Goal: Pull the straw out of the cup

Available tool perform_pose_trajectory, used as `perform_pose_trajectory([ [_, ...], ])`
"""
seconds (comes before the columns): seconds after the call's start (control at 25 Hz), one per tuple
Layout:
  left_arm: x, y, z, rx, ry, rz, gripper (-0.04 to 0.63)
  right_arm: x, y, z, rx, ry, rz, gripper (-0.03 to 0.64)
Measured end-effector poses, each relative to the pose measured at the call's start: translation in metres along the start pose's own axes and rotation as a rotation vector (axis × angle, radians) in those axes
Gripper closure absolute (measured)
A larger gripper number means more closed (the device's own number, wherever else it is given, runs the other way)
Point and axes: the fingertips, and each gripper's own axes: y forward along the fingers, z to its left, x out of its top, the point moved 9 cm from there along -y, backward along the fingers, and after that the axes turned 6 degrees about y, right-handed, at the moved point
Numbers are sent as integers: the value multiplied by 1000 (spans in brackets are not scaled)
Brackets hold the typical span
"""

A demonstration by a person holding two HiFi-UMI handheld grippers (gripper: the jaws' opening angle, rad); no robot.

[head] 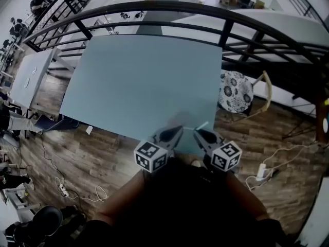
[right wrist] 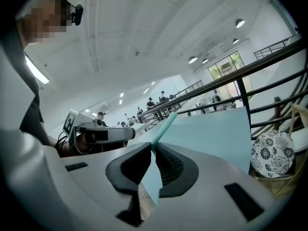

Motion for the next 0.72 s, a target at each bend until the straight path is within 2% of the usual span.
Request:
perform_pose_trajectory([
  [0.72, -30, -14, -103, 152, -48, -59, 584, -22, -77, 2, 137, -76, 80, 574],
])
